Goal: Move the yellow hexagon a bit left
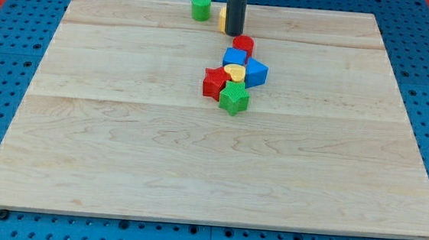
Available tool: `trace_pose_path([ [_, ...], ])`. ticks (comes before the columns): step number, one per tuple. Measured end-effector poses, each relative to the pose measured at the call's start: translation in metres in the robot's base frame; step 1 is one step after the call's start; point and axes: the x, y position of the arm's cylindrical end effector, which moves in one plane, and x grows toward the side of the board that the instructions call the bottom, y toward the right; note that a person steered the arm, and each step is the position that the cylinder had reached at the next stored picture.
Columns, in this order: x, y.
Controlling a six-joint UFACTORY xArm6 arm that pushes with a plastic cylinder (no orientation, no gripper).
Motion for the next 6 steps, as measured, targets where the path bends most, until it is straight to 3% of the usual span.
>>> trace_pose_path([
  [3,-0.014,0.041],
  [6,-0.029,0.013],
])
